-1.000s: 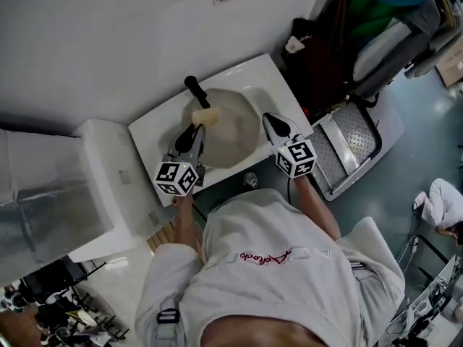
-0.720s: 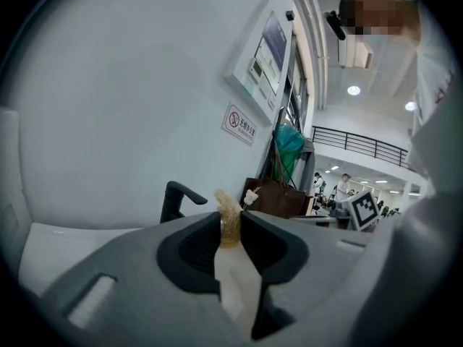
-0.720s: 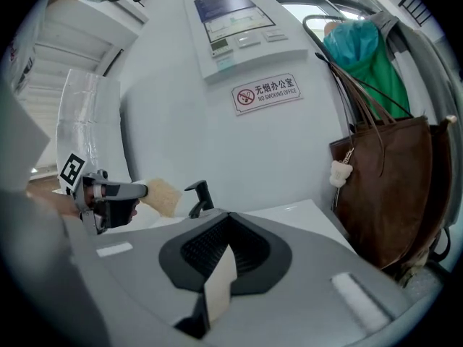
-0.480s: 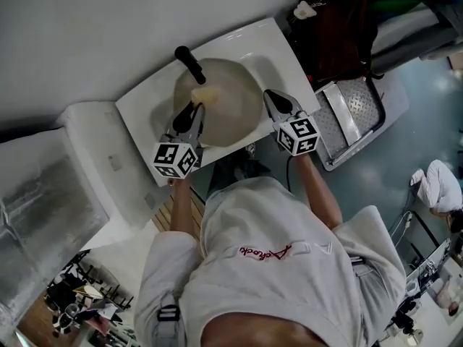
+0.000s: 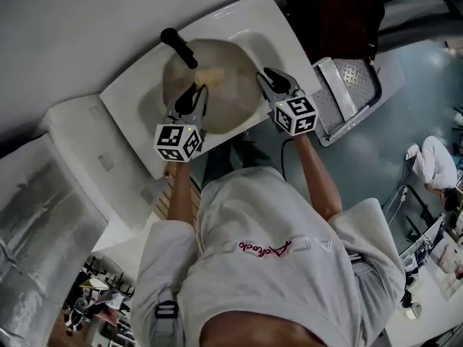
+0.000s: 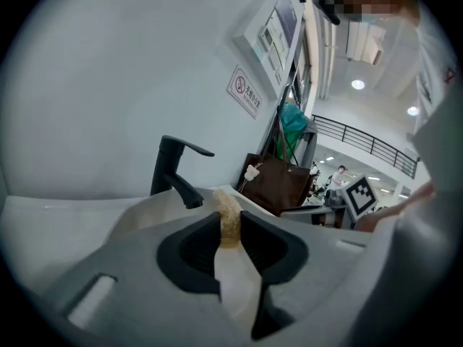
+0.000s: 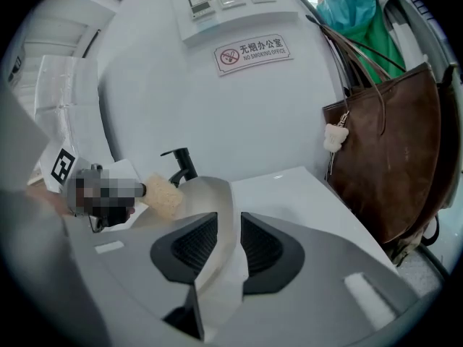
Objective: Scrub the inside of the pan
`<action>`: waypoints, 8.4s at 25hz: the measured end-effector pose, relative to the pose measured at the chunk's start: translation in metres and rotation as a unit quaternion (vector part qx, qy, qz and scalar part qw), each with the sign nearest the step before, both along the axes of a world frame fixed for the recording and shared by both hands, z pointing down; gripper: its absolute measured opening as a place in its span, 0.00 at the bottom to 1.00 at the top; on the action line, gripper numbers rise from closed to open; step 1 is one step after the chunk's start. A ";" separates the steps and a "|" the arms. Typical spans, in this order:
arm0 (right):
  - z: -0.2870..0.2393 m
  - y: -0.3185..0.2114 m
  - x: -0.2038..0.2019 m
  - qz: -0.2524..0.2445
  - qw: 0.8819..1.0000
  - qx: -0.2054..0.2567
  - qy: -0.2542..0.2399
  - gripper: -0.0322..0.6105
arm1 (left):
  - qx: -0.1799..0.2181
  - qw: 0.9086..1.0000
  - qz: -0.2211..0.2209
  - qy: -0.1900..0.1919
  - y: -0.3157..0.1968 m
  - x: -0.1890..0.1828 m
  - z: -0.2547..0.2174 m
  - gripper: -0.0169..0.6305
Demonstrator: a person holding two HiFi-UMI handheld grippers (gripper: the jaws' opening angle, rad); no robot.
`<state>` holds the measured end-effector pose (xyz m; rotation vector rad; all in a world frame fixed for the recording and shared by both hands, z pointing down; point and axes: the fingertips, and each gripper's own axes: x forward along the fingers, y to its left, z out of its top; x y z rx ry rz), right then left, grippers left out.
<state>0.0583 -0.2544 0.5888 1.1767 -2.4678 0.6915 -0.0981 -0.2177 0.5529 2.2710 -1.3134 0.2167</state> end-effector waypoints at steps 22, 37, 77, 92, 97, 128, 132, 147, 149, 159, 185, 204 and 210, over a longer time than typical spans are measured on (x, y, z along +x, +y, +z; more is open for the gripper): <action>0.025 -0.005 -0.007 0.002 1.000 -0.021 0.017 0.12 | -0.025 0.997 -0.012 -0.074 -0.047 0.019 0.070 0.16; 0.026 -0.004 -0.008 -0.006 1.000 -0.025 0.004 0.12 | -0.023 0.996 0.006 -0.089 -0.057 0.035 0.080 0.16; 0.029 -0.009 -0.010 -0.003 1.000 -0.024 0.014 0.12 | 0.001 0.989 0.082 -0.120 -0.041 0.056 0.069 0.15; 0.032 -0.009 -0.011 -0.008 0.999 -0.029 0.012 0.12 | 0.000 0.990 0.036 -0.139 -0.063 0.035 0.067 0.16; 0.032 -0.010 -0.012 -0.010 0.999 -0.031 0.014 0.11 | 0.005 0.990 0.050 -0.134 -0.064 0.046 0.065 0.16; 0.032 -0.011 -0.011 0.006 0.999 -0.034 0.000 0.11 | 0.017 0.981 0.139 -0.131 -0.017 0.084 0.059 0.15; 0.033 -0.011 -0.012 0.005 0.999 -0.035 -0.001 0.11 | 0.026 0.983 0.108 -0.144 -0.043 0.070 0.052 0.15; 0.032 -0.012 -0.011 0.002 0.999 -0.043 -0.013 0.11 | 0.049 0.971 0.165 -0.169 -0.042 0.112 0.044 0.15; 0.032 -0.012 -0.011 0.003 0.999 -0.044 -0.016 0.11 | 0.045 0.967 0.184 -0.169 -0.031 0.118 0.047 0.15; 0.033 -0.012 -0.011 0.005 0.999 -0.046 -0.014 0.11 | 0.026 0.958 0.229 -0.170 0.017 0.126 0.066 0.14; 0.035 -0.012 -0.011 0.020 0.998 -0.050 -0.017 0.11 | 0.078 0.927 0.157 -0.331 -0.051 0.056 0.075 0.14; 0.038 -0.012 -0.013 0.018 0.998 -0.054 -0.019 0.11 | 0.117 0.820 0.358 -0.432 0.029 0.102 0.116 0.12; 0.038 -0.013 -0.012 0.018 0.998 -0.055 -0.017 0.11 | 0.128 0.811 0.371 -0.433 0.047 0.107 0.112 0.12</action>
